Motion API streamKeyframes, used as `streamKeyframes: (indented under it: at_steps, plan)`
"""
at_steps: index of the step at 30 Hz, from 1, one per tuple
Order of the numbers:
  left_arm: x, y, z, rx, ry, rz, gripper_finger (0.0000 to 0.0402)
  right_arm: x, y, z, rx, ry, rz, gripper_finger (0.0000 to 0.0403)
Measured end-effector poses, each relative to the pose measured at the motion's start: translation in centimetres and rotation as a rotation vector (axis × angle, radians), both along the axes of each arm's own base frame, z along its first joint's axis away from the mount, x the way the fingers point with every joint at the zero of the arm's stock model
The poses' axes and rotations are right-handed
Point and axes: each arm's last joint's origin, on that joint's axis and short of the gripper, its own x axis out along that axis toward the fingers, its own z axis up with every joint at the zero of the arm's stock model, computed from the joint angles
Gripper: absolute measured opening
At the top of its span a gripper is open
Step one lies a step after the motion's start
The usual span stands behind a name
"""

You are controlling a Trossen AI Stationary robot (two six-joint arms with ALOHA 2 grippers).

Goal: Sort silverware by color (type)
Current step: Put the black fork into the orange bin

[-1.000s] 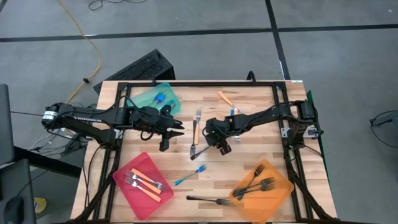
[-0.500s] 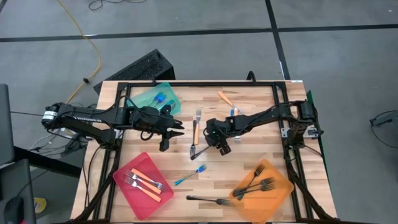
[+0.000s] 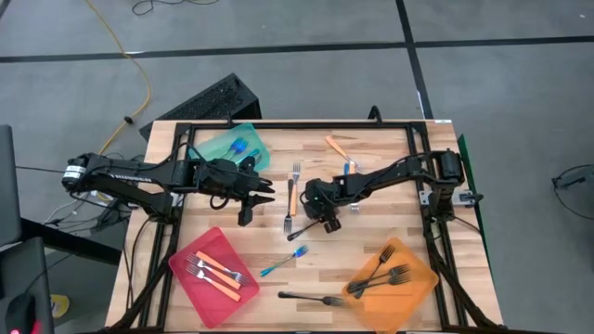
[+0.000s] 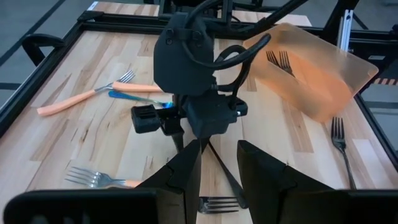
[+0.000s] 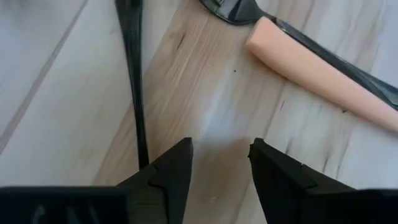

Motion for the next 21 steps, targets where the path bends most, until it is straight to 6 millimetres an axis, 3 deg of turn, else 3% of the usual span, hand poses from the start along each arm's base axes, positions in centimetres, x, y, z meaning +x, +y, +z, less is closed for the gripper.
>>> streamKeyframes:
  at_steps: [5,11,21]
  plan:
    - [0.0,0.0,0.0,0.000,-0.001,0.000,0.0089,0.6,0.0,1.0,0.005,0.002,0.003,0.0176]
    - [0.0,0.0,0.0,0.001,0.000,-0.001,0.0089,1.0,0.5,2.8,0.143,-0.028,0.045,0.0175]
    - [0.0,0.0,0.0,0.001,0.001,0.000,0.0089,0.1,1.4,1.8,0.136,0.052,0.087,0.0175]
